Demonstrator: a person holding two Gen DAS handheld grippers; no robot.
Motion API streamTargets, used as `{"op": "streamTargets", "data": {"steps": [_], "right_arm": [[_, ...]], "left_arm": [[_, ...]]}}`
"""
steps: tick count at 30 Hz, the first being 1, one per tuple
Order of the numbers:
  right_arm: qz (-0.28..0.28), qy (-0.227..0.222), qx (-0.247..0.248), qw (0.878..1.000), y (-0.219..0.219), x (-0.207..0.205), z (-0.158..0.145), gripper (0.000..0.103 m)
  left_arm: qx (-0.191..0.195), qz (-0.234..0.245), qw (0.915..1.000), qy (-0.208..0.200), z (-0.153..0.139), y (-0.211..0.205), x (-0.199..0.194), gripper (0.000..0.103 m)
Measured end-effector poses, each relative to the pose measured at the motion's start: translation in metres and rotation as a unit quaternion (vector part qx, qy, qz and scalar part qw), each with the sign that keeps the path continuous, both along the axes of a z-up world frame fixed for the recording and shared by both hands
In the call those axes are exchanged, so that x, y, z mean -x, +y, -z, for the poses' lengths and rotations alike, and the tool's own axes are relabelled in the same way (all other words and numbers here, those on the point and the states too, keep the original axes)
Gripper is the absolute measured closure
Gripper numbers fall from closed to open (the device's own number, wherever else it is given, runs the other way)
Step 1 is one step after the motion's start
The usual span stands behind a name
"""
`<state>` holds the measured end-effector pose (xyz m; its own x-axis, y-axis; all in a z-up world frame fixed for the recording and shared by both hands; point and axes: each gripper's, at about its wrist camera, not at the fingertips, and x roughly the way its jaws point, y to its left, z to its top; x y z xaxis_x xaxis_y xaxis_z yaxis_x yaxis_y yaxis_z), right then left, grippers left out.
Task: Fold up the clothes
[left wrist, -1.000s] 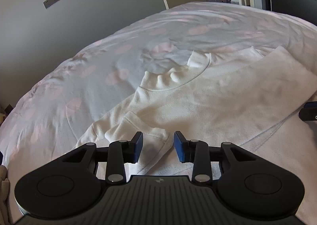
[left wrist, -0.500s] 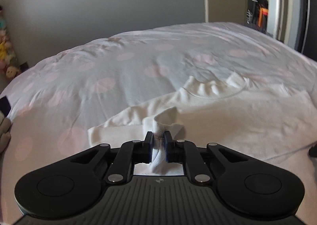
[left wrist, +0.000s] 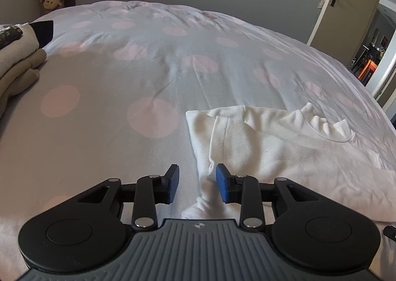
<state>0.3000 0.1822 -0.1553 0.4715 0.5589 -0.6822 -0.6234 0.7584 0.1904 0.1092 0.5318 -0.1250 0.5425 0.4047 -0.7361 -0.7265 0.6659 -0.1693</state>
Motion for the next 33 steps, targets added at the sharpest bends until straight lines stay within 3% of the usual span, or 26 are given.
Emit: {"op": "streamTargets", "data": {"steps": [1, 7, 13, 21, 23, 28, 33], "right_arm": [[0.000, -0.005, 0.006, 1.000, -0.001, 0.001, 0.000, 0.076], [0.016, -0.043, 0.043, 0.998, -0.019, 0.007, -0.004, 0.076], [0.069, -0.094, 0.076, 0.990, -0.033, -0.011, -0.006, 0.076], [0.055, -0.106, 0.049, 0.992, -0.021, -0.021, -0.001, 0.078], [0.068, -0.099, 0.052, 0.991, -0.022, -0.024, -0.001, 0.090], [0.111, -0.049, 0.018, 0.992, -0.039, -0.038, -0.003, 0.091], [0.114, -0.036, 0.032, 0.992, -0.039, -0.038, 0.004, 0.091]], "left_arm": [[-0.003, 0.006, 1.0000, -0.001, -0.001, -0.002, -0.002, 0.062], [-0.022, 0.026, 0.9992, 0.020, 0.005, -0.006, -0.023, 0.062], [-0.031, 0.033, 0.9983, 0.036, 0.011, -0.006, -0.030, 0.085], [-0.049, 0.044, 0.9971, 0.039, 0.001, -0.012, -0.034, 0.093], [-0.052, 0.044, 0.9972, 0.032, -0.008, -0.014, -0.032, 0.094], [-0.058, 0.038, 0.9970, 0.032, -0.020, -0.019, -0.023, 0.094], [-0.041, 0.035, 0.9964, 0.066, 0.010, -0.012, -0.020, 0.094]]}}
